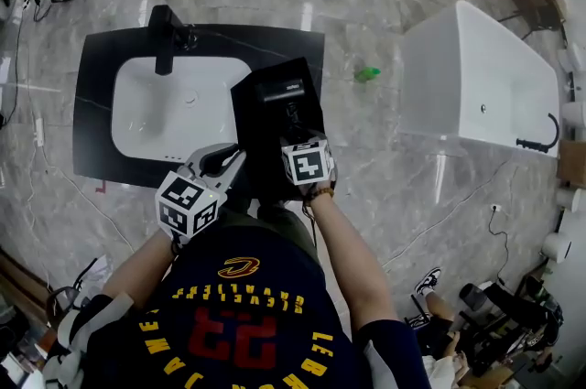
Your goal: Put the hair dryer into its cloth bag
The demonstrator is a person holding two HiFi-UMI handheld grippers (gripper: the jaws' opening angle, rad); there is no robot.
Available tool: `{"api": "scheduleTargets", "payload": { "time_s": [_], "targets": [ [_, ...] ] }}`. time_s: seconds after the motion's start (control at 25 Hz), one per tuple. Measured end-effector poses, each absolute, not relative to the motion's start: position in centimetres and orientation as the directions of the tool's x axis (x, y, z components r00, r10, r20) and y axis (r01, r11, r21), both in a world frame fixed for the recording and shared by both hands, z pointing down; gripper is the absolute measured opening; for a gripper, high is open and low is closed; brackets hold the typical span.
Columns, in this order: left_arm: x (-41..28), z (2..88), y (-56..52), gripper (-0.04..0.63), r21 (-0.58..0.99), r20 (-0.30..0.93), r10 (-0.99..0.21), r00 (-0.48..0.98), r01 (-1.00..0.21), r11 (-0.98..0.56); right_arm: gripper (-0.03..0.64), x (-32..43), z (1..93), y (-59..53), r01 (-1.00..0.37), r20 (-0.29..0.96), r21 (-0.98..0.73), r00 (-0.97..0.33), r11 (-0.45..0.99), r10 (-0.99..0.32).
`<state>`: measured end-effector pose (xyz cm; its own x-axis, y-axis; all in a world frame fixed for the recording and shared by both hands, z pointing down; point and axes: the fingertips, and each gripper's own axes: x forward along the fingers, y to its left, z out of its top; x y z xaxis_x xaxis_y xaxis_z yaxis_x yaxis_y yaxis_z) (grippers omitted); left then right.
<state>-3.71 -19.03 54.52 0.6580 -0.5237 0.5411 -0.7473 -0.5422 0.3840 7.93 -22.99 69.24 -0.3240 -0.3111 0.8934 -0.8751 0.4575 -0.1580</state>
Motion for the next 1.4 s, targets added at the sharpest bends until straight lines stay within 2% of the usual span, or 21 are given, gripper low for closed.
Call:
{"api": "scheduleTargets", "payload": {
  "time_s": [0.32, 0.6, 0.8, 0.96, 1.2, 1.4],
  "targets": [
    [-1.2, 55.6, -18.3, 0.052, 0.314, 0.584, -0.428, 0.690, -0.678, -0.665, 0.221, 8.9, 66.9, -22.6, -0.872, 0.863, -0.170, -0.356, 0.459, -0.359],
    [3.2, 57.8, -15.6, 0.052, 0.202, 0.651, -0.270, 0.709, -0.505, -0.839, 0.218, 11.2, 63.3, -22.1, -0.877, 0.769, -0.218, -0.425, 0.428, -0.478],
    [5.9, 61.1, -13.0, 0.086, 0.231, 0.708, -0.132, 0.694, -0.404, -0.885, 0.219, 14.5, 59.8, -19.5, -0.873, 0.684, -0.267, -0.470, 0.409, -0.558],
    [8.7, 62.6, -11.1, 0.086, 0.244, 0.726, -0.031, 0.687, -0.299, -0.922, 0.219, 17.5, 59.3, -15.5, -0.886, 0.674, -0.298, -0.458, 0.355, -0.579],
    [11.2, 66.9, -7.3, 0.084, 0.216, 0.827, 0.121, 0.549, -0.111, -0.970, 0.219, 21.0, 60.1, -8.6, -0.911, 0.694, -0.313, -0.412, 0.268, -0.591],
    [10.2, 70.2, -5.5, 0.084, 0.188, 0.919, 0.153, 0.362, -0.062, -0.980, 0.218, 22.5, 60.9, -3.5, -0.908, 0.685, -0.357, -0.414, 0.219, -0.599]
  ]
}}
